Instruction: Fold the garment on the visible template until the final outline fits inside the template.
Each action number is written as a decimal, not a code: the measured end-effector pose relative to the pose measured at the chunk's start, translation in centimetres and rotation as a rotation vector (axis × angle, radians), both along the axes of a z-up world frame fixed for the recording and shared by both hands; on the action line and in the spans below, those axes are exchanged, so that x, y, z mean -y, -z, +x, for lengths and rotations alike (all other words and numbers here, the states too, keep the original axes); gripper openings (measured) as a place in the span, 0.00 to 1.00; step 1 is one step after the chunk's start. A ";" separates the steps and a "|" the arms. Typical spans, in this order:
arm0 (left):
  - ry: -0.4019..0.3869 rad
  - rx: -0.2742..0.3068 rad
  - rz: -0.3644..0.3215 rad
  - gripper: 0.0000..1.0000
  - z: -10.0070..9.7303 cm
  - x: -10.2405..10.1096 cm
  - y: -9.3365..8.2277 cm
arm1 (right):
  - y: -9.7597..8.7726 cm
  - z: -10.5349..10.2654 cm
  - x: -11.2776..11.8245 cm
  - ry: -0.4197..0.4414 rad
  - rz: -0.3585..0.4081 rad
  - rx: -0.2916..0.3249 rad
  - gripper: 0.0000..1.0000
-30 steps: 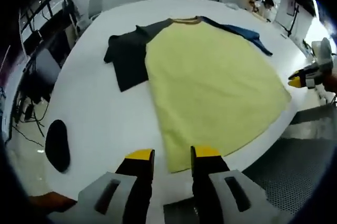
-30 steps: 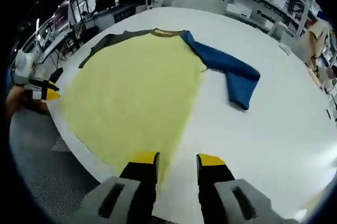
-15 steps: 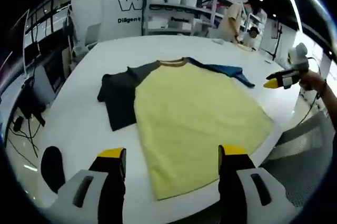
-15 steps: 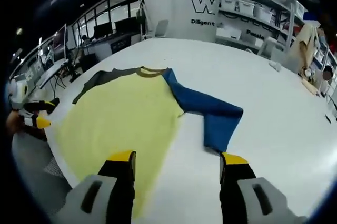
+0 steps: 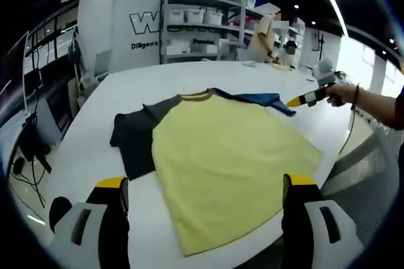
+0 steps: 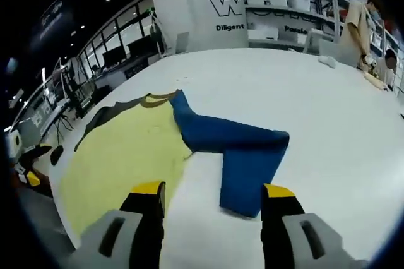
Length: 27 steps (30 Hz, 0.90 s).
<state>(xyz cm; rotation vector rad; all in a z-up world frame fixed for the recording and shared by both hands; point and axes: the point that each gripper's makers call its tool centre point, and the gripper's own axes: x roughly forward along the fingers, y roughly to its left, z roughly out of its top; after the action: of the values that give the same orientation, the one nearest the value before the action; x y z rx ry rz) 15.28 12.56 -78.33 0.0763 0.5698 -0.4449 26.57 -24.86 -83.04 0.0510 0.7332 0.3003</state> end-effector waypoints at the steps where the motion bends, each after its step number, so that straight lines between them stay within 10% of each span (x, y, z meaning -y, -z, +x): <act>1: 0.001 -0.006 0.003 0.99 0.0 -0.1 0.1 | 0.5 0.3 0.3 -0.001 -0.018 -0.002 0.53; 16: 0.020 0.053 -0.026 0.97 0.2 0.5 -1.1 | 2.2 0.9 1.1 -0.050 -0.128 0.004 0.01; 27: 0.024 0.048 -0.025 0.95 0.2 0.5 -1.0 | 3.4 1.0 2.1 -0.087 -0.216 -0.022 0.00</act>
<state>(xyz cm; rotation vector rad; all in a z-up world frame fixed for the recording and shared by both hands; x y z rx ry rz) 15.49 12.04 -77.36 0.0699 0.5161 -0.4724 27.60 -26.91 -86.42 -0.1826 0.7871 0.3026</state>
